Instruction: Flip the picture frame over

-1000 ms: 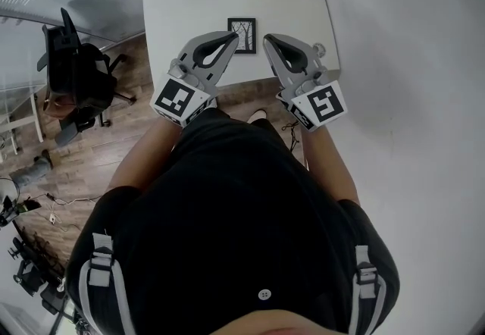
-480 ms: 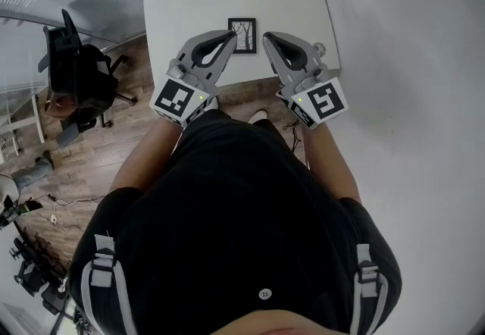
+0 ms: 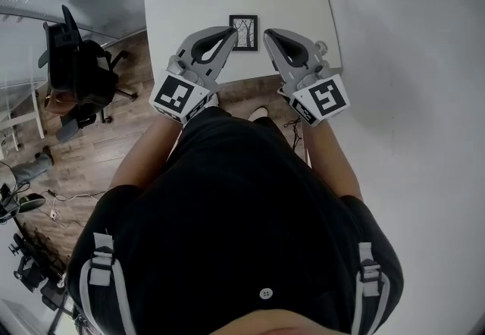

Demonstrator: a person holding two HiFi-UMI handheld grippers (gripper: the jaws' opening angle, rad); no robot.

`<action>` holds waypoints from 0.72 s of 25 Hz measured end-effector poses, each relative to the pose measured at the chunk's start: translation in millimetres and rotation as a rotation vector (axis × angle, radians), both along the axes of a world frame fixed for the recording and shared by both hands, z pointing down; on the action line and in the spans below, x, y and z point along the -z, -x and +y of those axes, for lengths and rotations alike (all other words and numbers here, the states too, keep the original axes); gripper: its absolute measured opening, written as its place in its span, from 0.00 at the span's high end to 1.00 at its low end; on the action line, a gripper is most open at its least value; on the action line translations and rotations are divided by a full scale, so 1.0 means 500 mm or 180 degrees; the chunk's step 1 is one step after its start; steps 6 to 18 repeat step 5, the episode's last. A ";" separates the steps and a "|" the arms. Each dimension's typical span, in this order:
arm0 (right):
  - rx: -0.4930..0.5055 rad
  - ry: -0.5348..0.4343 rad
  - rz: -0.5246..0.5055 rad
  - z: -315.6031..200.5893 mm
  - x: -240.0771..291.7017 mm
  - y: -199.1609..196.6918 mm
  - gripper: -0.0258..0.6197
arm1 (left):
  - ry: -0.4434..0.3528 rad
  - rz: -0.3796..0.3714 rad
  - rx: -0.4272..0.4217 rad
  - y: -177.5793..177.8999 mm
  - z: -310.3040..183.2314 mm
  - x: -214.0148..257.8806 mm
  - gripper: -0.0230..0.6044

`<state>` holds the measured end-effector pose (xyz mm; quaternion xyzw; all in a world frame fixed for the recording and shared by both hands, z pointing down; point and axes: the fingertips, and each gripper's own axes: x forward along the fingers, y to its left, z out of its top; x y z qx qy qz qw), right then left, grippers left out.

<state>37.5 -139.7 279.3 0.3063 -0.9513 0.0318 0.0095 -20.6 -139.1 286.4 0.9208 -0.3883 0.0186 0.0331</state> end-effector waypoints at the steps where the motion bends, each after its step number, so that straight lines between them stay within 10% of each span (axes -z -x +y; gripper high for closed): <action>1: 0.0005 -0.0002 0.0006 -0.003 0.000 0.001 0.94 | 0.0004 0.0002 -0.0004 0.001 -0.002 -0.002 0.95; 18: 0.0022 -0.0007 0.0028 -0.012 0.002 0.010 0.94 | 0.0012 0.0022 -0.0017 0.008 -0.009 -0.007 0.95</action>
